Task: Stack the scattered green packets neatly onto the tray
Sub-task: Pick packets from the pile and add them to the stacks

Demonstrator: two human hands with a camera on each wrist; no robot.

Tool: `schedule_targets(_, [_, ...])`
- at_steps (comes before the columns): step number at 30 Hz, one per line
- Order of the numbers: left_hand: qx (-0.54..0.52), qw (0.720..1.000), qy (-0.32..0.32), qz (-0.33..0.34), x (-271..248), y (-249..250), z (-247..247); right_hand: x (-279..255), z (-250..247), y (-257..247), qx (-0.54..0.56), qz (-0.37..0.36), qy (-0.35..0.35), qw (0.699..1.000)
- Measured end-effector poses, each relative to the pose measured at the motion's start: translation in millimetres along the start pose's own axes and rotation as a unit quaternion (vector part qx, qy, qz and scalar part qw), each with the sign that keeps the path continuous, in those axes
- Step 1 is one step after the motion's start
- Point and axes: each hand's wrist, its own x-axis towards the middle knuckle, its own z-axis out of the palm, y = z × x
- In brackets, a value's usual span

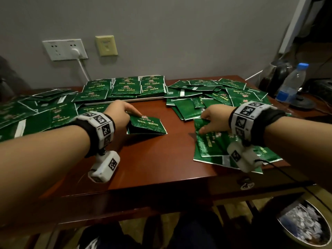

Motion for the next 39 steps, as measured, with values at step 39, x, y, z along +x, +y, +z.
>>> schedule_targets(39, [0.298,0.938,-0.179,-0.009,8.8,-20.5,9.5,26.0,-4.6,-110.9,0.007,-0.06,-0.06,0.996])
